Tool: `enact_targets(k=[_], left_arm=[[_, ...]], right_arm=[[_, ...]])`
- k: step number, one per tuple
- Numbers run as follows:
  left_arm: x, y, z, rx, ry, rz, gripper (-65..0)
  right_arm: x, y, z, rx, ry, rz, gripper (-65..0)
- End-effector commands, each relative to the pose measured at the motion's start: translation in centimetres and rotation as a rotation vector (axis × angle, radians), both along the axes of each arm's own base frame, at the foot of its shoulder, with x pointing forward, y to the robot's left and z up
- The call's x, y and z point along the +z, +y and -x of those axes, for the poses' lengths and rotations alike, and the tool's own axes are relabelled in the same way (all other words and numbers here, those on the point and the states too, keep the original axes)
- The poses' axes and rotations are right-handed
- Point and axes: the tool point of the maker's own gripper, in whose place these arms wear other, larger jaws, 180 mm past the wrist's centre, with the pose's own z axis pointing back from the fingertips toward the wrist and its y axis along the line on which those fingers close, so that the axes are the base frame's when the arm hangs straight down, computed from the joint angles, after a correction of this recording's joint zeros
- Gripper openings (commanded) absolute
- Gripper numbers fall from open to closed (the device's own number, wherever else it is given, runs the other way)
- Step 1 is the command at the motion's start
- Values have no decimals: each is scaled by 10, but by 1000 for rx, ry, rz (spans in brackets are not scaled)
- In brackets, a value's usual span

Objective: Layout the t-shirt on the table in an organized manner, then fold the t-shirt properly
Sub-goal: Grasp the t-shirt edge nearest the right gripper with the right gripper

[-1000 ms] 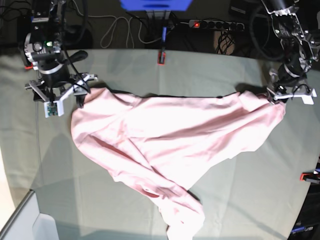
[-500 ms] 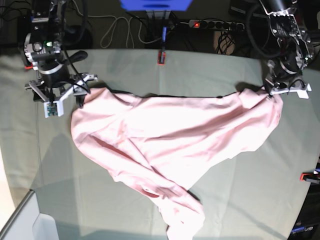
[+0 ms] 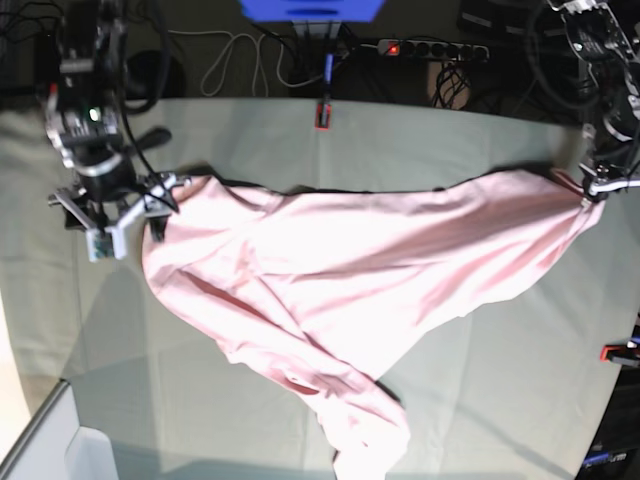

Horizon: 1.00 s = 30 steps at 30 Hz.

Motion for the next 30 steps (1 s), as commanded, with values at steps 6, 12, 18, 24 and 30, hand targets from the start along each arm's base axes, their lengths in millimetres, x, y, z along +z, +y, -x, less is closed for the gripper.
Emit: enact_targets(k=[6,12,18,24,30], left_arm=[[14,19,1,16,-17,-56,-650],[8,16,3,18,-8,-43,-650],[2,8,4,22,-5,-18,-649],[-14,5,10,36,24,21,-649],[-20,7,15,48,39,32,-649]], right_arm=[[-24,-9,-39,-28,22,-27,-223],[-40,-12,-61,-47,56,-49,-223],[-67,-15,-71,-67,130,-73,-229],[-74,-13,-64,-68,153,-77,-370],[-82,-15,-40,-70,179,-67,-650]])
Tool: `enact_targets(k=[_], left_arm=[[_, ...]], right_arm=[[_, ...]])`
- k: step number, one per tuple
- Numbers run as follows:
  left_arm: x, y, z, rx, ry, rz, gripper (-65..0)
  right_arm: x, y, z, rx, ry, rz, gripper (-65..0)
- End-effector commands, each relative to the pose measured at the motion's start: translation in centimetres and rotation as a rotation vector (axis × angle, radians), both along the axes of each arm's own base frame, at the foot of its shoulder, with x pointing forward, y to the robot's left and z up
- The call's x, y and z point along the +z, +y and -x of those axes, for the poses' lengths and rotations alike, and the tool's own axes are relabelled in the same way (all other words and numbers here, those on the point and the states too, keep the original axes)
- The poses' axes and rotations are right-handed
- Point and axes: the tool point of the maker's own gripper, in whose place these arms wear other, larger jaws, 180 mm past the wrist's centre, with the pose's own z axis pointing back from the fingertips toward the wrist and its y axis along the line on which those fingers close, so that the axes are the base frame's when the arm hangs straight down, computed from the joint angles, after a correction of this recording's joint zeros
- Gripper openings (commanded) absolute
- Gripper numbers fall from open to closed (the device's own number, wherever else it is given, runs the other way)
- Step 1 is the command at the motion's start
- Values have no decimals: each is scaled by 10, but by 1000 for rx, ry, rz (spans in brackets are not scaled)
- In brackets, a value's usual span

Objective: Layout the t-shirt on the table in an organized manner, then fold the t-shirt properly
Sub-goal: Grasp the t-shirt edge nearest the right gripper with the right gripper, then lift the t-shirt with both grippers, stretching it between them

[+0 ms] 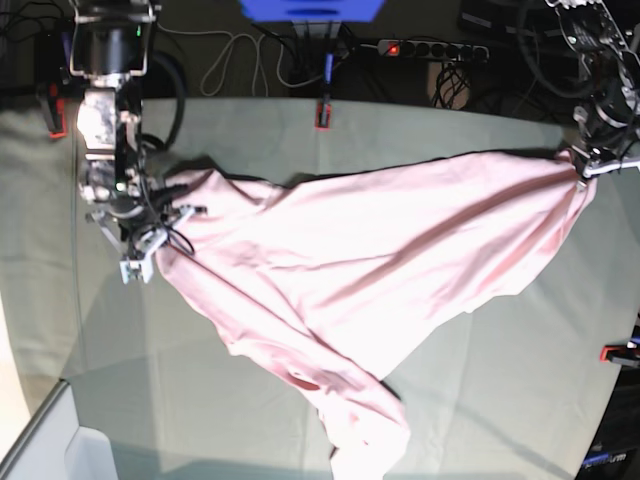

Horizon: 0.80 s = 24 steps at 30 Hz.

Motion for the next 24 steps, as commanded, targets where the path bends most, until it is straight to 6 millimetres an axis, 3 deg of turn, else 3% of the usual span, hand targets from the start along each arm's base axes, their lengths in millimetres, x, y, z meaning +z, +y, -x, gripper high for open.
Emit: enact_targets(k=[1,4,8,10,14,20,24], left_arm=[[13,10,-5,1,-31,-36,-649],[15,12,-6,-1,-32,-44,-649],[22,24,-7,-8,-28,-74,-649],[24,28,-9,-7,-33,-85,-649],[26,34,-14,-13,-32,-101,-649],[-7,26,-17,24,4,6,-643],[-8,26,-18,28,2,14,-560]], right_arm=[[15,-4,-6,2,-50,17,-650],[45,-3,4,24,-130,45,-650],[97,-19,26,33,-237,122,-650],[110,-29,41,19,-254,152,-650],[105,-41,63,-4,-215,172,-650],[90,-35,71,-20,-178,142,-650],[90,-35,70,-23,-181,139,-650]])
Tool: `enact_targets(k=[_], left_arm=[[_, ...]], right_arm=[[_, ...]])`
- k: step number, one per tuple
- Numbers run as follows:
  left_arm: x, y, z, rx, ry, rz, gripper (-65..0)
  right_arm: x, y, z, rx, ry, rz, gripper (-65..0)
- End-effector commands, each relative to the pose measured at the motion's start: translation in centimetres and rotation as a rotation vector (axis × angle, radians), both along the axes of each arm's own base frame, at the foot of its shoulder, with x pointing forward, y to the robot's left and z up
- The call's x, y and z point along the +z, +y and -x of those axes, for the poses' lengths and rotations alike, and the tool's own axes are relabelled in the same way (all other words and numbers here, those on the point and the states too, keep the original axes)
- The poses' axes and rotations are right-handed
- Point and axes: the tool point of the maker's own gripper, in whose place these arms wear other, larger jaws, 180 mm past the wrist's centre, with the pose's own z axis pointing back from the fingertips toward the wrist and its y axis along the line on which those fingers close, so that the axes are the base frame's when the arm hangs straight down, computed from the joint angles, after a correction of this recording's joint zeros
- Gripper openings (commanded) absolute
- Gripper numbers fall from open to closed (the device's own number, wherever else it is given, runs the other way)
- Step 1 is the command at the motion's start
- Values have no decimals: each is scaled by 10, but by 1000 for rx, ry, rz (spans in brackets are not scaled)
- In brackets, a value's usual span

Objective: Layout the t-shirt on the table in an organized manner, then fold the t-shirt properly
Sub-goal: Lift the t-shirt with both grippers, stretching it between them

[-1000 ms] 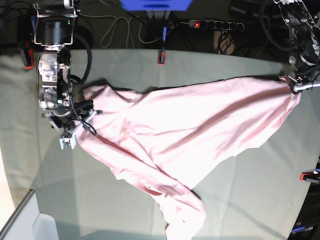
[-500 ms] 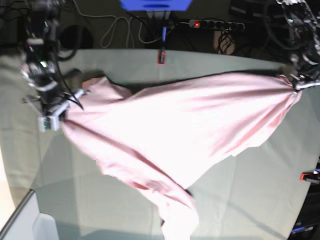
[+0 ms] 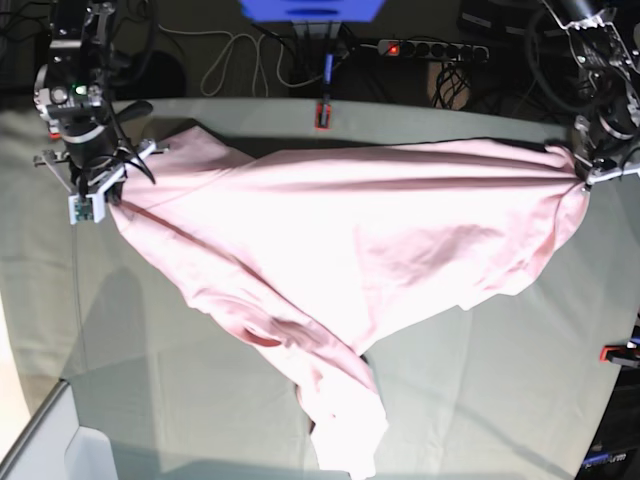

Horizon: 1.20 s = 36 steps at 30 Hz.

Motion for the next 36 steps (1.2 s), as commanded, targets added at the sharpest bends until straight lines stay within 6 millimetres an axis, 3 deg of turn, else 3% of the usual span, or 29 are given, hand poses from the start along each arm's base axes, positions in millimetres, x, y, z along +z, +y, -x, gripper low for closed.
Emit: enact_targets(k=[1,5,10,15,20,26,31,36], left_arm=[[20,11,-15,-1,-58,-44,-542],[49,16,-45,-14,-138,-85,-526],[81,7,-80,-66,-203,-56,-524],[92,-11,-80,-128,-196,-25,-524],[72,-19,-17,-69,-131,-47,-524],[39,-48,46,-54,-8,6,-524],[5,-62,67,-24,71,95,-524],[-16,-80,70,-57,114,145,-524]], right_arm=[[13,-5,-8,-4,-49,22,-650],[14,-4,-11,-4,-57,19,-650],[17,-2,-18,1,-72,16,-650],[22,-2,-25,-1,-86,14,-650],[32,-3,-38,-4,-128,16,-650],[53,-4,-61,-5,-195,21,-650],[65,4,-74,-5,-241,1,-650],[74,9,-86,-12,-279,-18,-650]])
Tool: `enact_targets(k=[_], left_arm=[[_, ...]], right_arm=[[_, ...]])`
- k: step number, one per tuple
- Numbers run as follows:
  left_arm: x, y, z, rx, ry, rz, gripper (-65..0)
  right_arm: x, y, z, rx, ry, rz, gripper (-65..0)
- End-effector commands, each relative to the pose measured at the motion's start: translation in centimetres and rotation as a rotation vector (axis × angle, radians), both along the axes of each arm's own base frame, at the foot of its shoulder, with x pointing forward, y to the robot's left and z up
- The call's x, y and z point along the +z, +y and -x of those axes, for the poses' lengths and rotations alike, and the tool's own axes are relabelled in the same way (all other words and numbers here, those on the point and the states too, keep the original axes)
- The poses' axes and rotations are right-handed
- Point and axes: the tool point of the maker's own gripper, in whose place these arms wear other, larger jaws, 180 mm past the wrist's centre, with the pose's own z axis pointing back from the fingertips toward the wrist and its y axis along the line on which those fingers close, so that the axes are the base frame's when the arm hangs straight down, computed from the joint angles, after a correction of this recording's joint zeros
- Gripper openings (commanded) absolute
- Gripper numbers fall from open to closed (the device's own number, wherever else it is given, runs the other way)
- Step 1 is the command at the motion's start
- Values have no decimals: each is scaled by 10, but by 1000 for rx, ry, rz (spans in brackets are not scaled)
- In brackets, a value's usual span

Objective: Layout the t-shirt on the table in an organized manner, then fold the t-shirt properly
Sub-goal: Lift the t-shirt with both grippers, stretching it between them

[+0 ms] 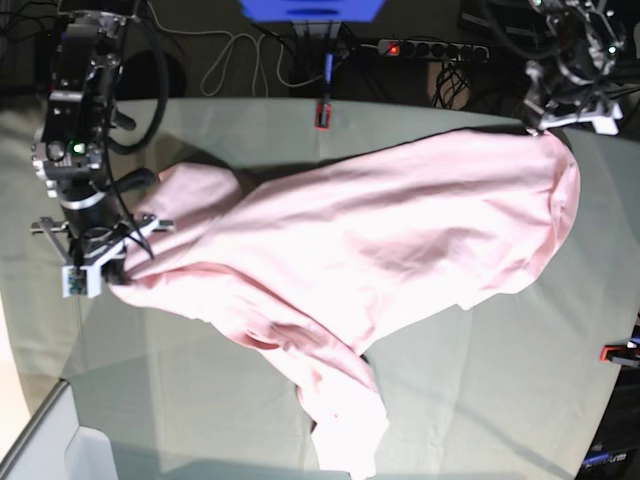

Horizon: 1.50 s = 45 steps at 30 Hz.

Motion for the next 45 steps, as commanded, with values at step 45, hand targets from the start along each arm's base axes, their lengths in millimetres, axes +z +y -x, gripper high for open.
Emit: enact_targets(k=[45], left_arm=[[105,98,-30,34,-172,-413,-650]], right_arm=[[-6,-17,22,-4,29,58,-650]])
